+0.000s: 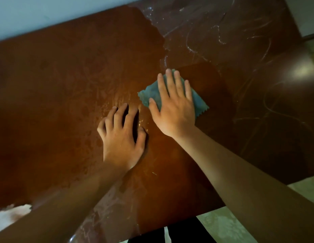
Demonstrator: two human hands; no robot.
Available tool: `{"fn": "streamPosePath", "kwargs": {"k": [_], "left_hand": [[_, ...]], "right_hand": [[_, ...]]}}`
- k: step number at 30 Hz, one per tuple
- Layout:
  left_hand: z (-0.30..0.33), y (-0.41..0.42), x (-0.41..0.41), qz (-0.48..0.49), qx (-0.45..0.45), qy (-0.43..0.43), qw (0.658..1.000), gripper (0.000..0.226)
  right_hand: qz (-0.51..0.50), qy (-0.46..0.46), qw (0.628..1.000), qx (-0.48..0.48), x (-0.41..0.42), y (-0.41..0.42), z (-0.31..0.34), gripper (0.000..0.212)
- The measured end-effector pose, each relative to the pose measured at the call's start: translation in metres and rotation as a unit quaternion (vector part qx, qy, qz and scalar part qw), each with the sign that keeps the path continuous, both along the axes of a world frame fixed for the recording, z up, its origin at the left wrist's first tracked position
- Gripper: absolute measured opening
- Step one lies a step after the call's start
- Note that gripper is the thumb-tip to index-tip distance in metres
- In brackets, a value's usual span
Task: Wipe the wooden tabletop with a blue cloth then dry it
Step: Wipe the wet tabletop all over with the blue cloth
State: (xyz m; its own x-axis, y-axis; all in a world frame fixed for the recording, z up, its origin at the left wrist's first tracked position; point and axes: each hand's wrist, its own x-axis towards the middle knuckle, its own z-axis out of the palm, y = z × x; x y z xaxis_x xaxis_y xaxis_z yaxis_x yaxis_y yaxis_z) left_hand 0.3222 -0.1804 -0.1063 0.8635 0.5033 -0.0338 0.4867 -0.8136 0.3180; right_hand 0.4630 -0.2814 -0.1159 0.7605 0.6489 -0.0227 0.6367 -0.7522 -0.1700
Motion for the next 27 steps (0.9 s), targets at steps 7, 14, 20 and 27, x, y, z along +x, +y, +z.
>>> {"fn": "streamPosePath", "kwargs": {"k": [7, 14, 20, 27], "left_hand": [[0.009, 0.072, 0.065, -0.091, -0.002, -0.048, 0.995, 0.044], [-0.001, 0.104, 0.132, -0.08, 0.012, -0.001, 0.997, 0.054], [-0.013, 0.1, 0.135, -0.087, 0.05, 0.009, 0.995, 0.055], [-0.01, 0.096, 0.135, -0.084, 0.053, 0.011, 0.995, 0.054]], "right_hand": [[-0.141, -0.004, 0.99, -0.022, 0.076, -0.028, -0.002, 0.075], [-0.16, -0.005, 0.987, -0.001, 0.028, 0.031, 0.001, 0.073], [-0.079, -0.008, 0.997, 0.011, 0.024, 0.034, -0.003, 0.071], [-0.23, -0.002, 0.972, -0.04, 0.11, 0.011, 0.001, 0.075]]}}
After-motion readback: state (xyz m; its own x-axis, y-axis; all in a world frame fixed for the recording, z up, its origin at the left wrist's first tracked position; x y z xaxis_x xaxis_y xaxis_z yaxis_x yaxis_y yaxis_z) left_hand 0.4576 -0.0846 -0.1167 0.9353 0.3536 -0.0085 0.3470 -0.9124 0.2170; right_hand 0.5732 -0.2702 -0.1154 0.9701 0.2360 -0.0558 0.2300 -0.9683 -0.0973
